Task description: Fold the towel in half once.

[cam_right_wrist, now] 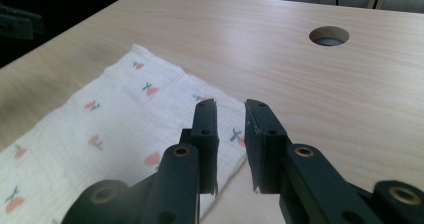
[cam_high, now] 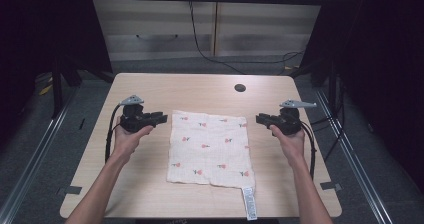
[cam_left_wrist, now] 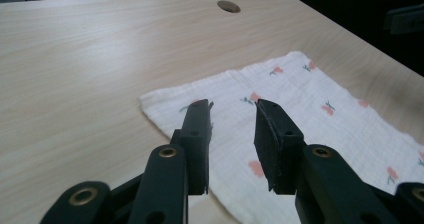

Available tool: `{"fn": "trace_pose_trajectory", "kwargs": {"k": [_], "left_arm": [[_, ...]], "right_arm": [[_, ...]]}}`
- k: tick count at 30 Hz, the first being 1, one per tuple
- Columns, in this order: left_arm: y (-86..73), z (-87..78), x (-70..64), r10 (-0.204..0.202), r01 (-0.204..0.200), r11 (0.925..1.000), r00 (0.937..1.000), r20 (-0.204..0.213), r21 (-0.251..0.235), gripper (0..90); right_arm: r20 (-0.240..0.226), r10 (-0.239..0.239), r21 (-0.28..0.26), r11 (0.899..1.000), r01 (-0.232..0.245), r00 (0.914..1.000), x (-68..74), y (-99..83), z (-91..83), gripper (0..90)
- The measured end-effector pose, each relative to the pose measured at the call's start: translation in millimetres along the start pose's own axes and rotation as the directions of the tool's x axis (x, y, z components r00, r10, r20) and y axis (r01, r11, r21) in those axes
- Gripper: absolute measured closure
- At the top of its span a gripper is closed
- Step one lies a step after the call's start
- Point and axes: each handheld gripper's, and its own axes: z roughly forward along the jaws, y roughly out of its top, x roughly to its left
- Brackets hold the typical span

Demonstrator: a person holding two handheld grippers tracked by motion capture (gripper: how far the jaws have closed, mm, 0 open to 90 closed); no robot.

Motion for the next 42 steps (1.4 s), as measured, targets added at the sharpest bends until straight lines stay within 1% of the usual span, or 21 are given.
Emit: {"fn": "trace_pose_trajectory", "kwargs": {"k": [4, 6, 9, 10, 12, 15, 18, 19, 20, 21, 22, 24, 25, 27, 30, 31, 34, 36, 39, 41, 42], "left_arm": [[-9.1, -13.3, -6.3, 0.011, -0.011, 0.9999, 0.9998, 0.018, 0.000, 66.5], [-14.8, -17.5, -12.1, 0.028, -0.029, 0.9995, 0.9993, 0.024, 0.016, 65.5], [-21.7, -17.3, -24.4, 0.064, -0.066, 0.9970, 0.9970, 0.044, 0.040, 65.5], [-24.2, -15.8, -28.1, 0.064, -0.067, 0.9969, 0.9963, 0.056, 0.042, 66.3], [-30.4, -10.1, -33.2, 0.076, -0.081, 0.9951, 0.9942, 0.075, 0.058, 67.5], [-42.8, 6.7, -36.0, 0.069, -0.078, 0.9919, 0.9934, 0.092, 0.100, 67.1], [-49.7, 23.6, -38.5, 0.067, -0.079, 0.9862, 0.9943, 0.083, 0.146, 66.5], [-52.2, 28.9, -41.3, 0.051, -0.062, 0.9869, 0.9957, 0.077, 0.149, 66.6], [-54.3, 34.3, -46.4, 0.058, -0.071, 0.9833, 0.9950, 0.082, 0.168, 66.7], [-55.5, 39.3, -53.1, 0.108, -0.121, 0.9741, 0.9913, 0.074, 0.191, 66.9], [-56.6, 43.5, -57.5, 0.142, -0.157, 0.9665, 0.9861, 0.086, 0.203, 66.8], [-60.7, 48.3, -58.8, 0.140, -0.158, 0.9643, 0.9853, 0.097, 0.212, 66.8], [-63.4, 49.8, -58.2, 0.152, -0.168, 0.9584, 0.9848, 0.084, 0.231, 66.7], [-68.3, 48.5, -54.8, 0.150, -0.168, 0.9610, 0.9841, 0.095, 0.220, 66.9], [-70.4, 44.3, -53.6, 0.153, -0.169, 0.9611, 0.9840, 0.092, 0.218, 64.6], [-71.8, 43.0, -53.6, 0.160, -0.178, 0.9607, 0.9823, 0.098, 0.213, 63.9], [-74.6, 39.6, -55.0, 0.165, -0.185, 0.9595, 0.9804, 0.108, 0.213, 63.9], [-76.1, 37.7, -55.4, 0.148, -0.171, 0.9625, 0.9819, 0.118, 0.211, 63.9], [-79.9, 34.1, -57.7, 0.150, -0.175, 0.9629, 0.9797, 0.133, 0.205, 63.8], [-82.7, 30.7, -61.0, 0.167, -0.195, 0.9585, 0.9751, 0.146, 0.208, 63.8], [-84.6, 29.0, -62.8, 0.166, -0.200, 0.9576, 0.9717, 0.168, 0.207, 63.8]], "right_arm": [[-0.006, -0.041, 0.028, 0.999, 0.041, 0.9991, 9.3, -3.7, -17.0, 74.2], [-0.016, -0.049, 0.036, 0.998, 0.049, 0.9987, 15.1, -8.6, -22.6, 75.1], [-0.045, -0.071, 0.070, 0.995, 0.074, 0.9965, 24.7, -18.1, -24.4, 77.9], [-0.055, -0.079, 0.084, 0.993, 0.084, 0.9953, 28.9, -23.1, -23.4, 78.8], [-0.081, -0.068, 0.090, 0.993, 0.076, 0.9943, 34.5, -31.4, -20.7, 79.2], [-0.106, -0.062, 0.129, 0.989, 0.075, 0.9924, 40.1, -42.8, -11.5, 78.8], [-0.132, -0.046, 0.163, 0.984, 0.068, 0.9901, 42.1, -51.6, 2.2, 79.5], [-0.143, -0.039, 0.172, 0.983, 0.064, 0.9890, 42.6, -54.5, 6.9, 79.7], [-0.141, -0.044, 0.185, 0.980, 0.070, 0.9891, 44.2, -56.7, 11.5, 79.8], [-0.142, -0.054, 0.197, 0.977, 0.081, 0.9885, 46.1, -58.5, 15.1, 79.8], [-0.145, -0.063, 0.201, 0.975, 0.092, 0.9875, 47.7, -60.0, 18.0, 79.6], [-0.145, -0.067, 0.212, 0.972, 0.097, 0.9872, 48.9, -62.3, 20.9, 79.7], [-0.141, -0.066, 0.217, 0.971, 0.096, 0.9879, 48.2, -63.9, 21.4, 79.7], [-0.139, -0.057, 0.232, 0.969, 0.089, 0.9887, 46.4, -68.0, 22.3, 79.6], [-0.139, -0.053, 0.256, 0.963, 0.088, 0.9889, 45.5, -77.2, 23.9, 80.3], [-0.144, -0.040, 0.251, 0.965, 0.076, 0.9888, 44.8, -78.4, 22.9, 80.4], [-0.139, -0.048, 0.255, 0.964, 0.083, 0.9891, 45.3, -79.8, 19.9, 81.0], [-0.143, -0.048, 0.256, 0.963, 0.083, 0.9885, 47.1, -81.4, 17.7, 81.7], [-0.146, -0.041, 0.260, 0.962, 0.079, 0.9884, 50.1, -84.4, 13.7, 82.9], [-0.146, -0.037, 0.259, 0.963, 0.074, 0.9887, 53.0, -86.8, 10.8, 83.1], [-0.149, -0.034, 0.262, 0.962, 0.073, 0.9882, 54.5, -88.1, 9.2, 83.5]]}}
